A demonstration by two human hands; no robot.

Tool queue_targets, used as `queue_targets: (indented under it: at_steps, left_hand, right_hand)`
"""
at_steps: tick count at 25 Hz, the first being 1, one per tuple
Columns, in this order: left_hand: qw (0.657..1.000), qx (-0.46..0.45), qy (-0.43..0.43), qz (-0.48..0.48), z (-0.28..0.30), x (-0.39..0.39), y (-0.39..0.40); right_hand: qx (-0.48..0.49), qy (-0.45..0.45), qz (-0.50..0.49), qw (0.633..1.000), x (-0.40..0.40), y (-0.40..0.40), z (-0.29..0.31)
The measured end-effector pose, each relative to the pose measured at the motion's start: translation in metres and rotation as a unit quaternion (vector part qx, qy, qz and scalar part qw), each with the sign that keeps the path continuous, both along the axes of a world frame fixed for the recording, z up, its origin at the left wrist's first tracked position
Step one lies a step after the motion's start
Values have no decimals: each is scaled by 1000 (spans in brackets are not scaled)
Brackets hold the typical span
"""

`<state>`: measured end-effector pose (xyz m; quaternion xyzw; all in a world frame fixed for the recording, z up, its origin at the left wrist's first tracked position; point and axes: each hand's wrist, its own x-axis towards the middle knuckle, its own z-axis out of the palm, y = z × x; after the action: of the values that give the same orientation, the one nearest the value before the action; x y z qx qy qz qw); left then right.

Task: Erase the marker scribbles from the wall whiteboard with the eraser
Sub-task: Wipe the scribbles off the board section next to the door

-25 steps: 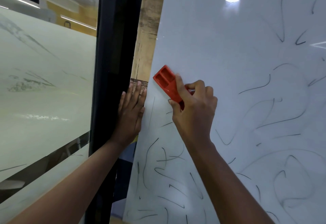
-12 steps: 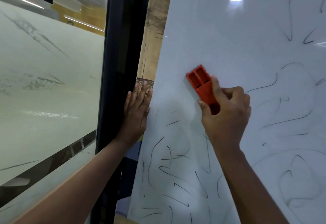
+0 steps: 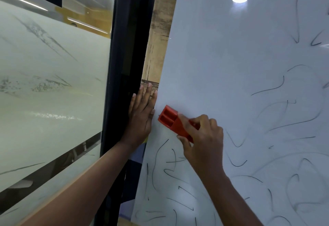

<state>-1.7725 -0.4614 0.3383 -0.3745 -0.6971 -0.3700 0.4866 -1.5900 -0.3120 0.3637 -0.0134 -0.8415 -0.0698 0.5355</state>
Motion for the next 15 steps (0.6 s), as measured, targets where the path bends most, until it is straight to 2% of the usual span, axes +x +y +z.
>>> queue_targets:
  at_steps: [5,8,12,15]
  left_hand:
    - [1000,4,11,-3,-3,-3,1]
    - [1000,15,7,9,-7,-1,3]
    - [1000,17,5,12,-5,2,4]
    - [1000,20,-10,17,-11,5,5]
  right_hand:
    - [-157,137,-4,978,29,52,-18]
    - [-226,158,-30,961,32,47,-50]
    - [-252,168,2,953,12,22,-54]
    - [-193,123,-4,973,-4,0,-44]
